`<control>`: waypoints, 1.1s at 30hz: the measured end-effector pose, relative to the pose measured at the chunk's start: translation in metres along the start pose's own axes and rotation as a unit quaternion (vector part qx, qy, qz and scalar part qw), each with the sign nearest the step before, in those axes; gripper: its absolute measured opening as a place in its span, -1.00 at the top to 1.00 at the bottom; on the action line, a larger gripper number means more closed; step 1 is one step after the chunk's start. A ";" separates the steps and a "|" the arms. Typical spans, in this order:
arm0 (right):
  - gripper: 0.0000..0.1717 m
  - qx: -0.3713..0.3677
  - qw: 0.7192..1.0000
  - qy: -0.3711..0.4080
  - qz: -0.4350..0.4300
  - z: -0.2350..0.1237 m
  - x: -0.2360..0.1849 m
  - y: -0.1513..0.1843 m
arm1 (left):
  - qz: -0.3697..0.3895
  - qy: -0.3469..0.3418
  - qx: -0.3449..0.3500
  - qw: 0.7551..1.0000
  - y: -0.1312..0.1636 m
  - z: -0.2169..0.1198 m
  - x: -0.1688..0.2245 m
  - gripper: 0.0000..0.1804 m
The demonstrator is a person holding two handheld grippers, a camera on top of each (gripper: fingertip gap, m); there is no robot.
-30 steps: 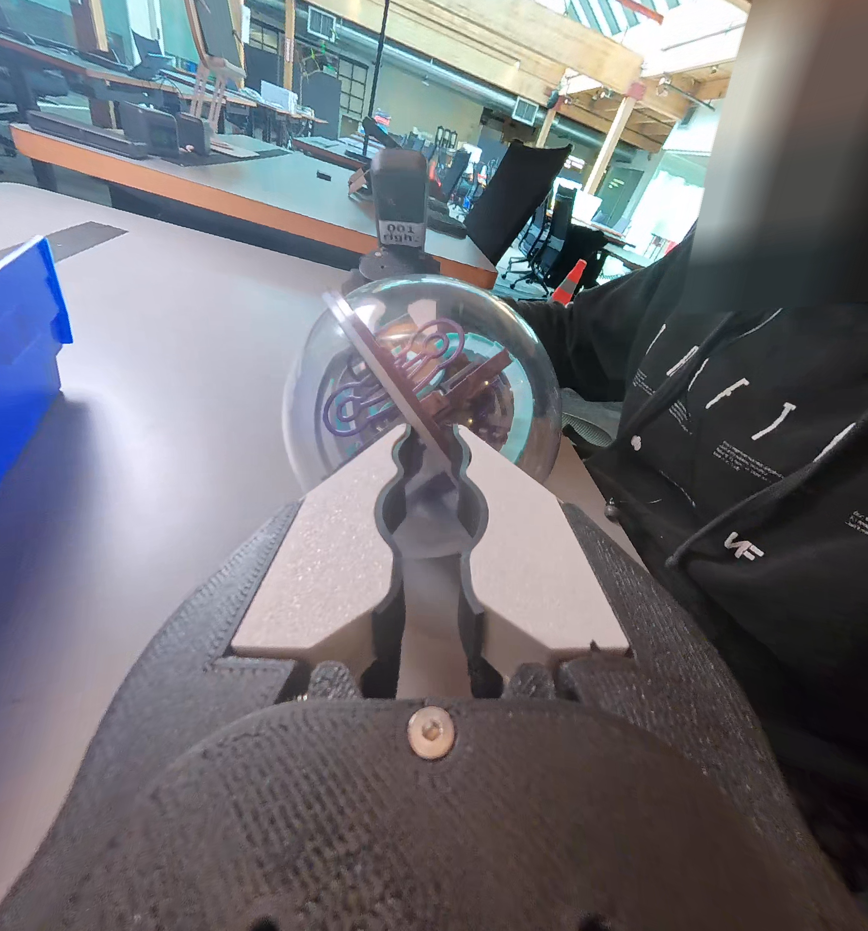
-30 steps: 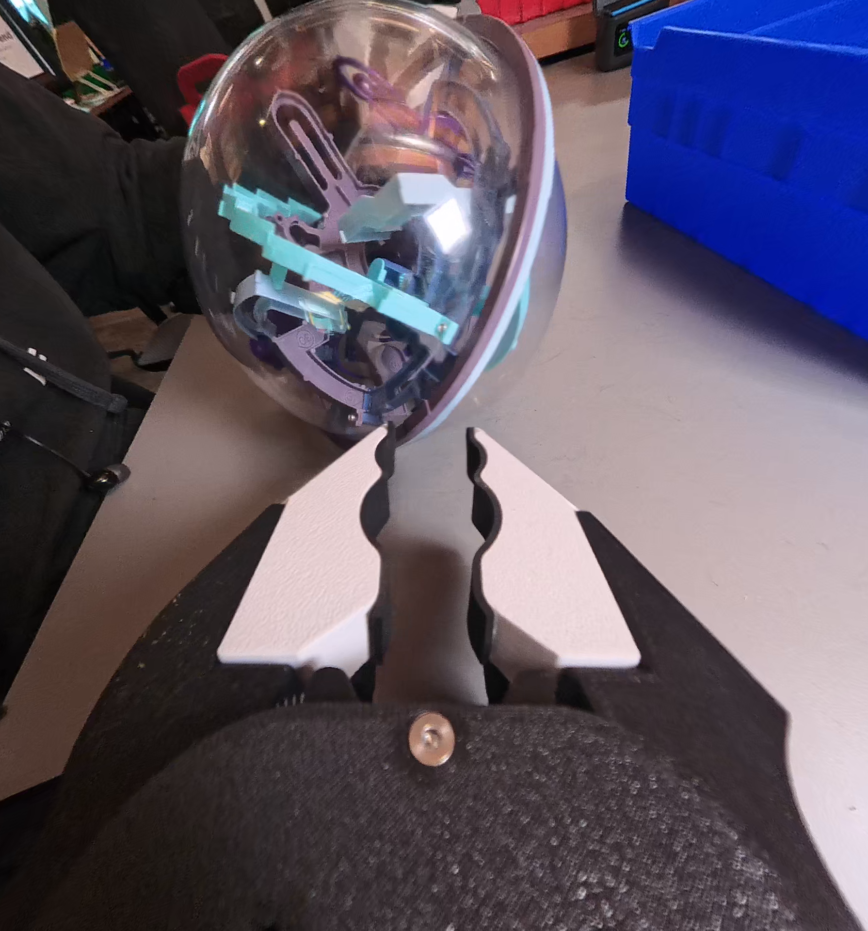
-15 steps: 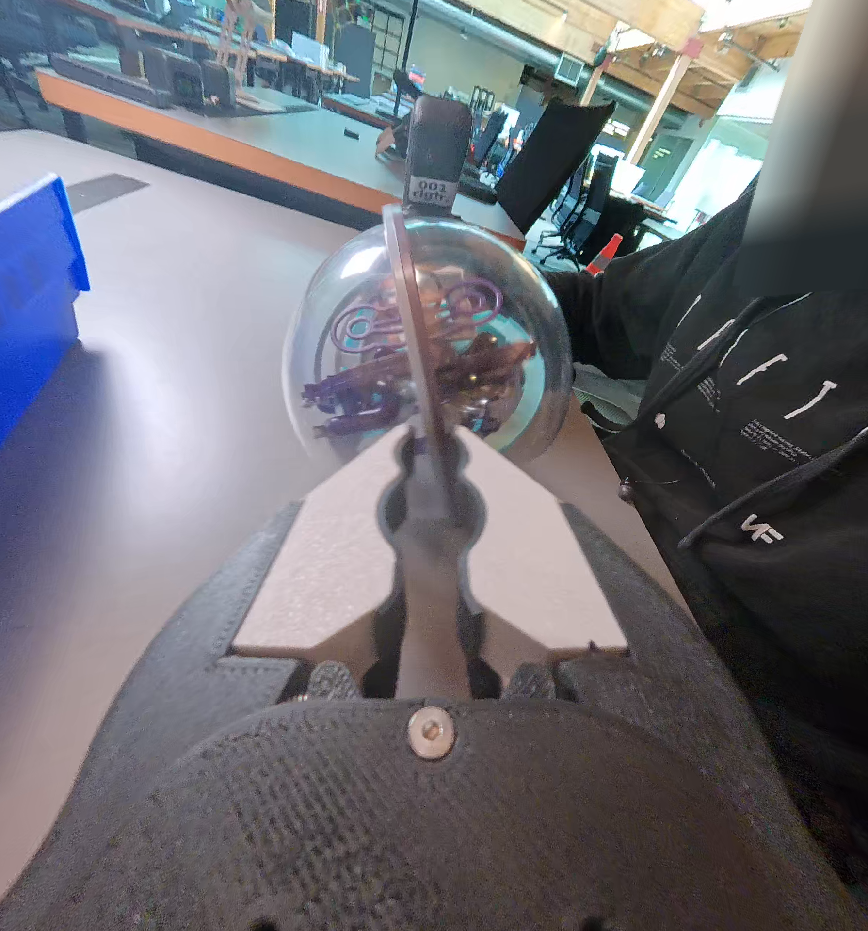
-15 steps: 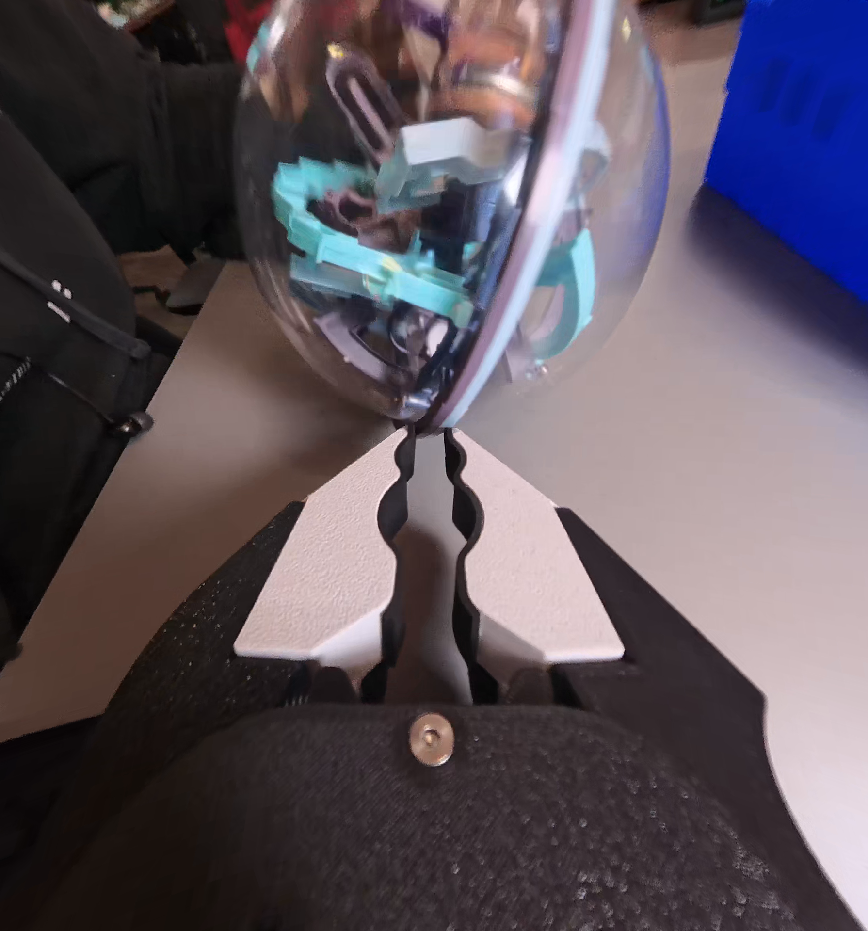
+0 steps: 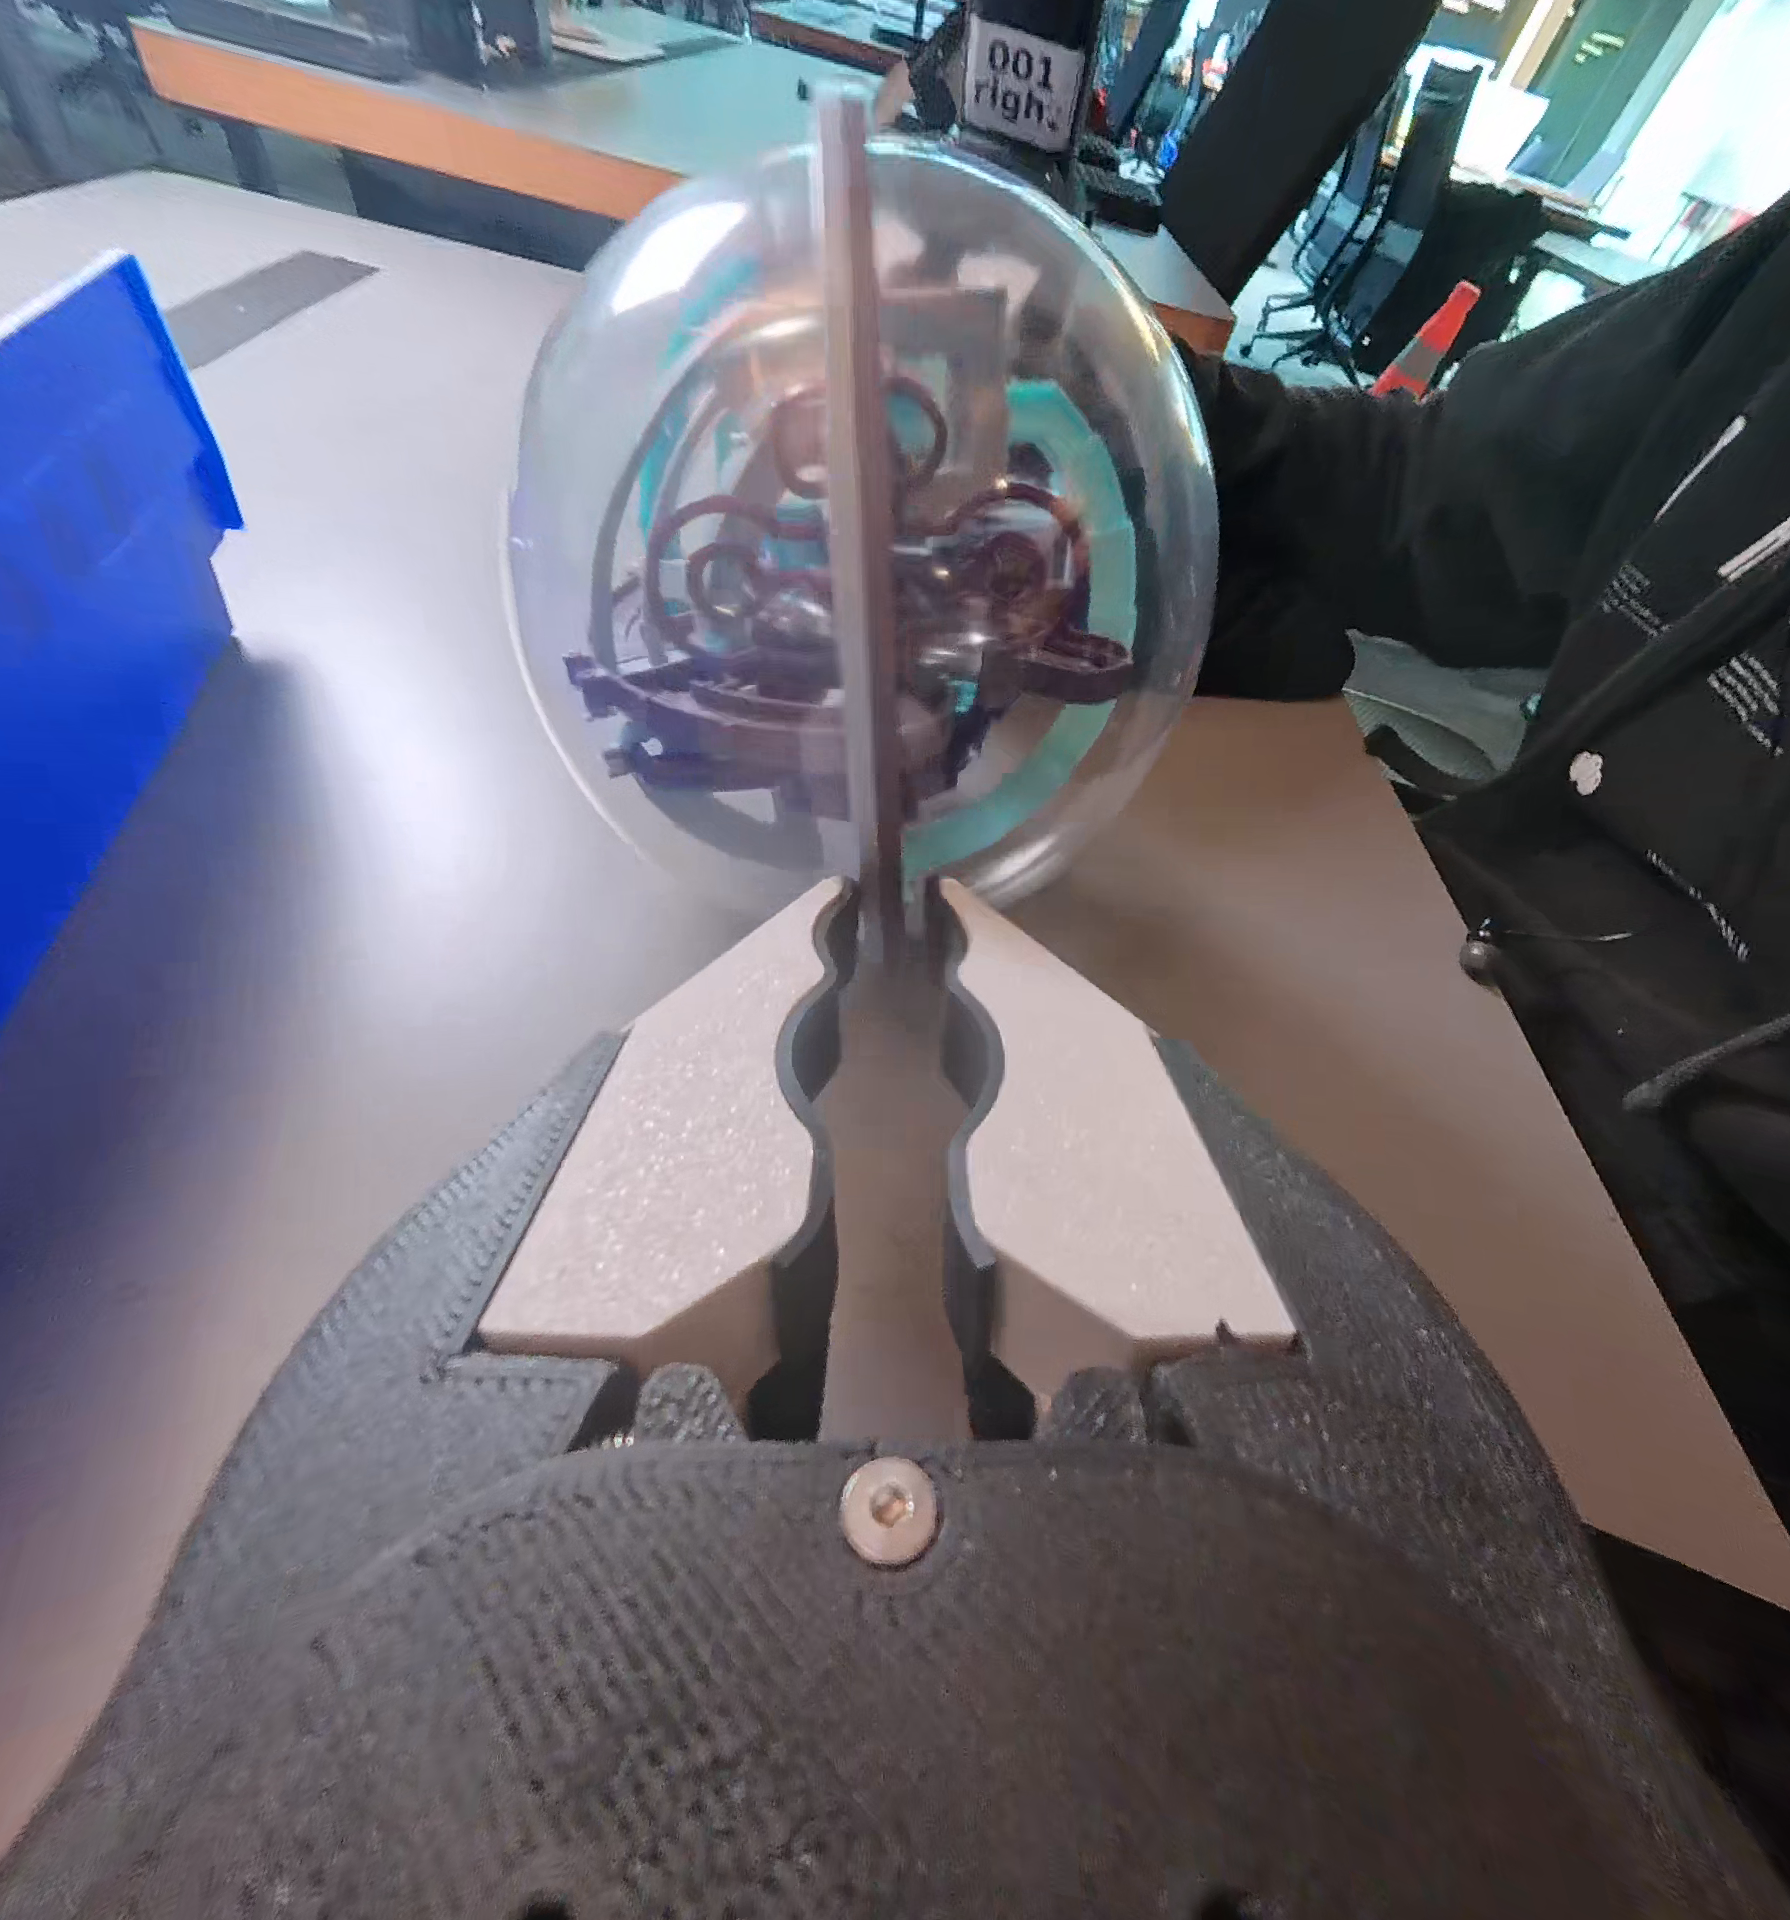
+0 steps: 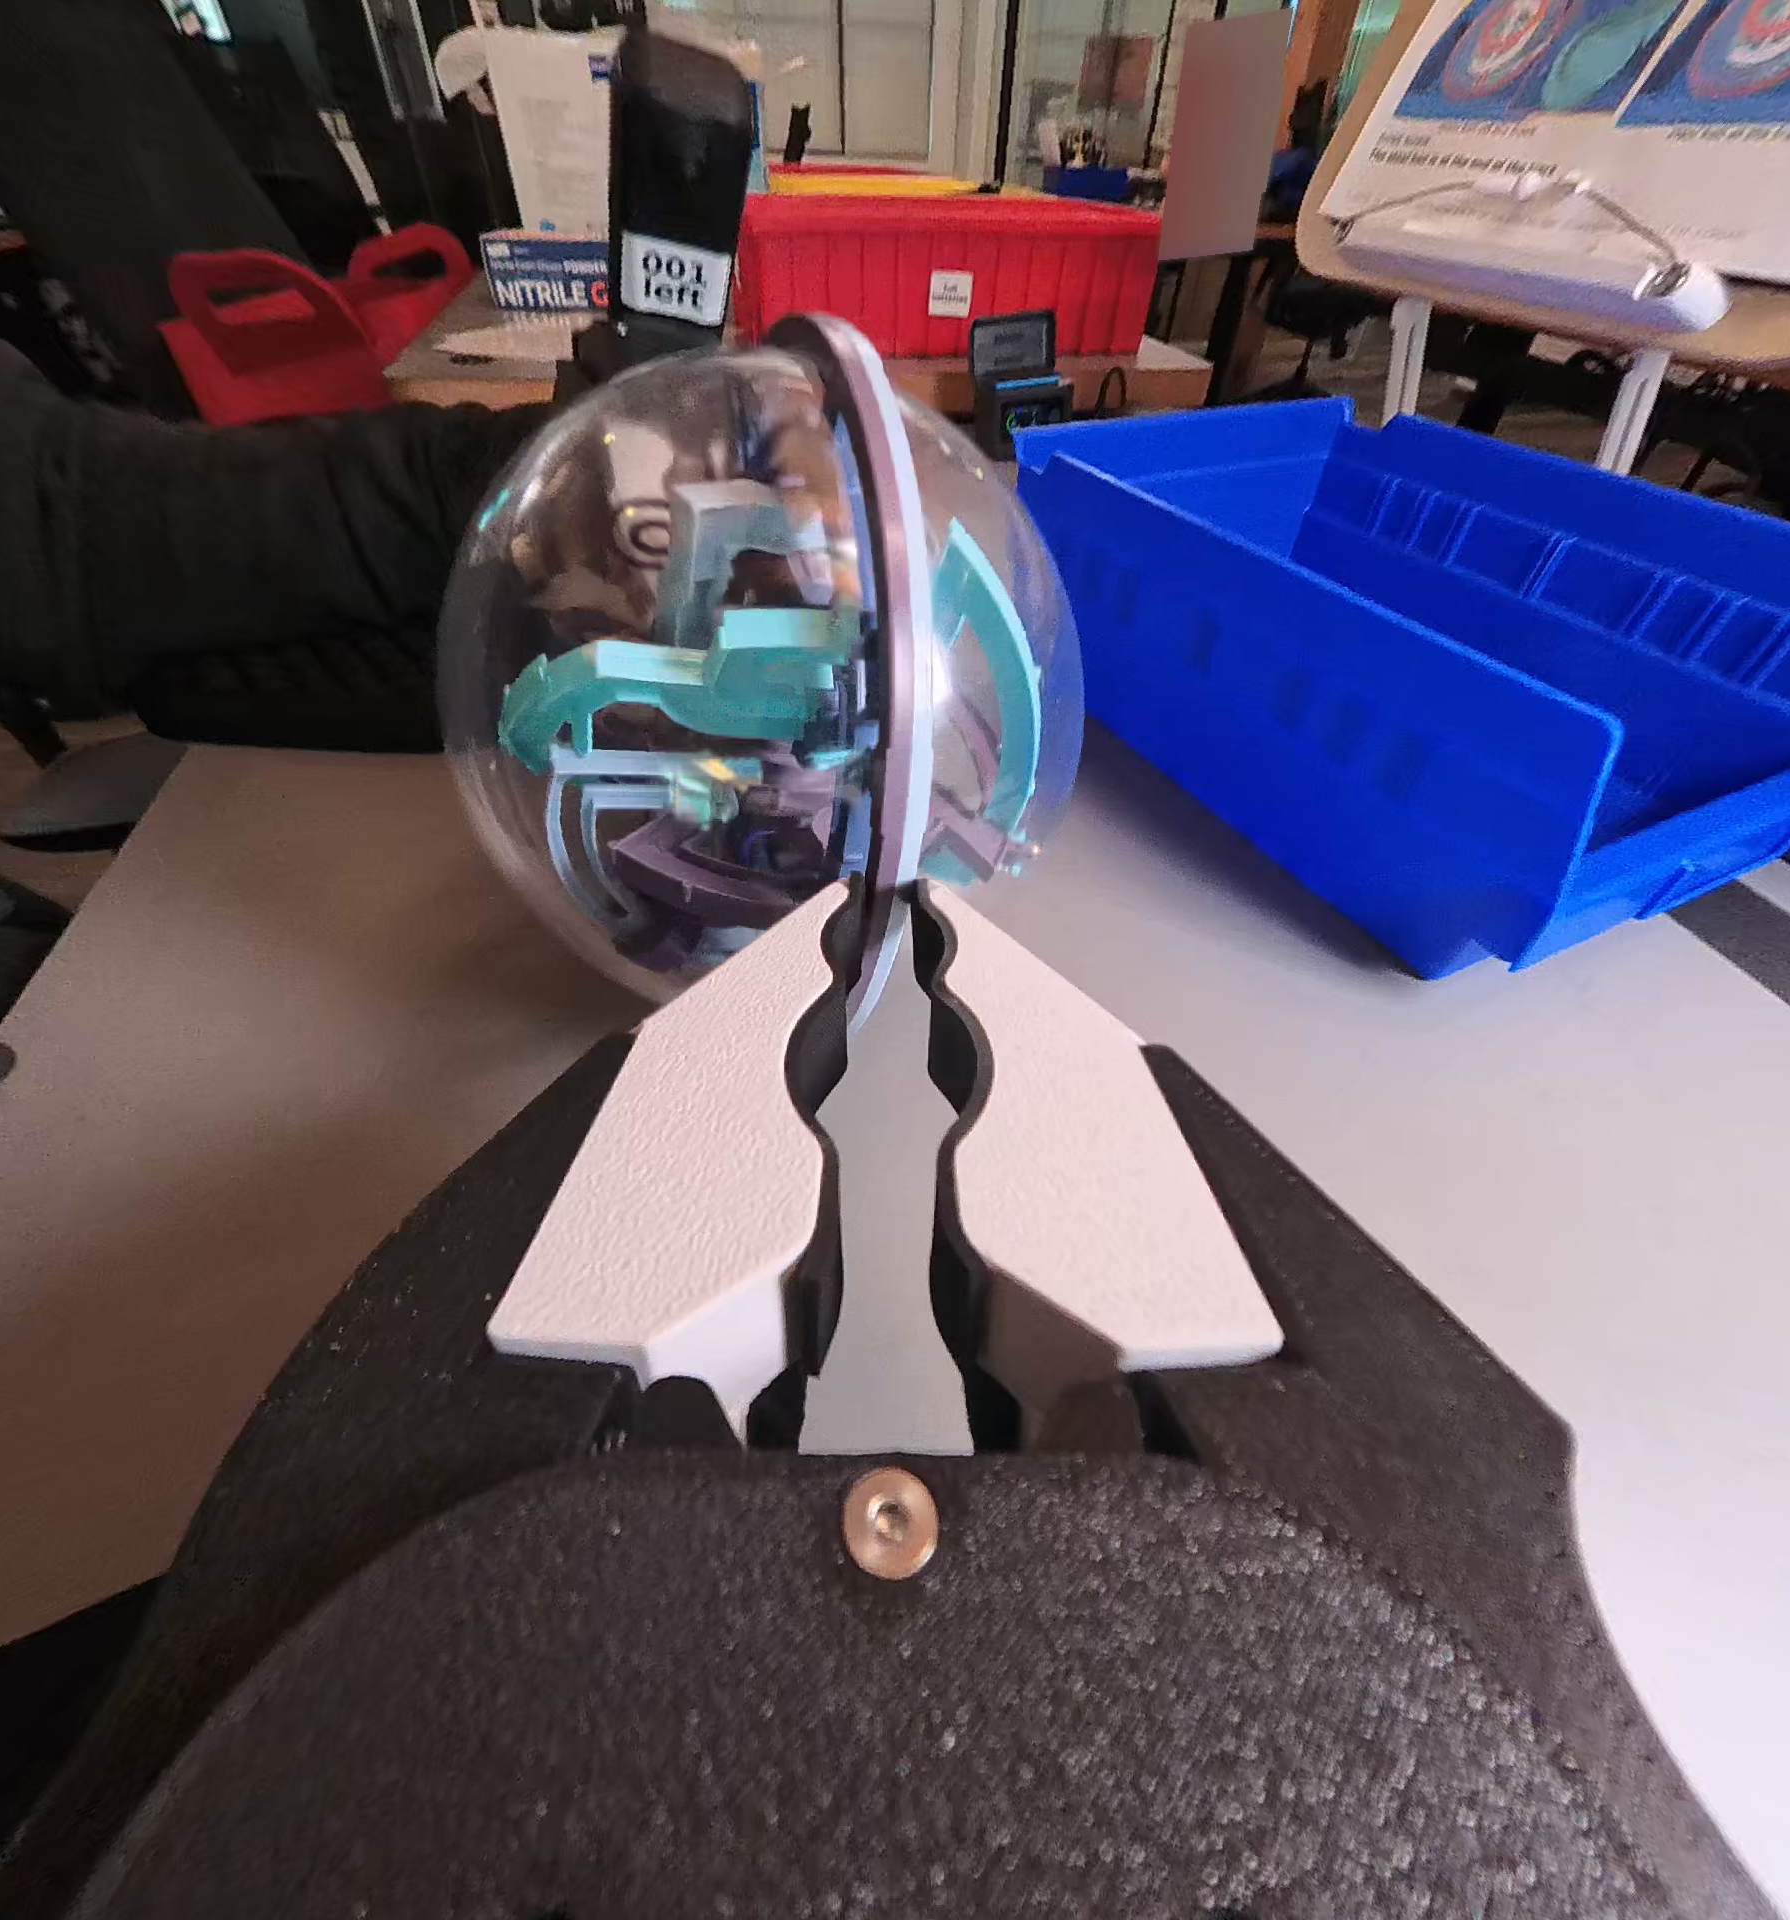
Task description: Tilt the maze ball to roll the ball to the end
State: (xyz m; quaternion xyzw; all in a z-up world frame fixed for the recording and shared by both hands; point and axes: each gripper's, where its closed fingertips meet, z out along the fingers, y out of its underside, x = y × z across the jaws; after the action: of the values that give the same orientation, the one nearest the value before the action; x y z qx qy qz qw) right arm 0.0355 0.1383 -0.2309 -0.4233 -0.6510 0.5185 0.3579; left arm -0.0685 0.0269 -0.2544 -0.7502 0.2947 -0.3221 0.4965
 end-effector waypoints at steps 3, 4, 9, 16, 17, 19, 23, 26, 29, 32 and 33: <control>0.93 0.008 1.000 0.003 0.003 -0.001 0.001 -0.003 | -0.007 0.005 0.017 1.000 -0.005 0.001 0.003 0.37; 0.92 0.009 1.000 0.003 0.008 0.000 0.001 -0.002 | -0.017 -0.001 0.037 0.999 -0.011 0.002 0.001 0.15; 0.78 0.014 0.999 0.007 0.052 0.002 0.006 0.000 | -0.058 -0.025 0.095 0.993 -0.031 0.023 -0.008 -0.50; 0.03 -0.053 0.980 -0.066 0.180 -0.003 -0.007 0.013 | -0.122 0.009 0.097 0.988 -0.031 0.015 -0.011 -0.09; -0.06 -0.073 0.979 -0.073 0.176 -0.002 -0.012 0.018 | -0.127 -0.009 0.104 0.986 -0.030 0.014 -0.017 -0.17; -0.17 -0.103 0.978 -0.075 0.168 0.005 -0.019 0.028 | -0.146 -0.022 0.119 0.982 -0.031 0.018 -0.026 -0.33; -0.22 -0.140 0.969 -0.096 0.178 0.021 -0.036 0.041 | -0.186 0.045 0.087 0.978 -0.024 0.047 -0.014 -0.42; -0.22 -0.153 0.972 -0.096 0.148 0.028 -0.042 0.047 | -0.171 0.061 0.078 0.980 -0.025 0.059 -0.004 -0.53; -0.21 -0.128 0.986 -0.078 0.075 0.029 -0.037 0.038 | -0.090 0.040 0.069 0.993 -0.027 0.055 0.000 -0.54; -0.22 -0.081 0.995 -0.056 0.012 0.028 -0.031 0.008 | -0.023 0.022 0.101 0.994 -0.050 0.045 0.003 -0.54; -0.21 -0.064 0.997 -0.049 0.002 0.028 -0.028 -0.006 | -0.012 0.022 0.119 0.993 -0.065 0.038 0.002 -0.54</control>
State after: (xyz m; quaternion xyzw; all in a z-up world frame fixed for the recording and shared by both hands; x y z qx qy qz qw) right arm 0.0198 0.1019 -0.2314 -0.4205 -0.6991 0.4966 0.2963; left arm -0.0295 0.0680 -0.2045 -0.6818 0.2560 -0.3769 0.5723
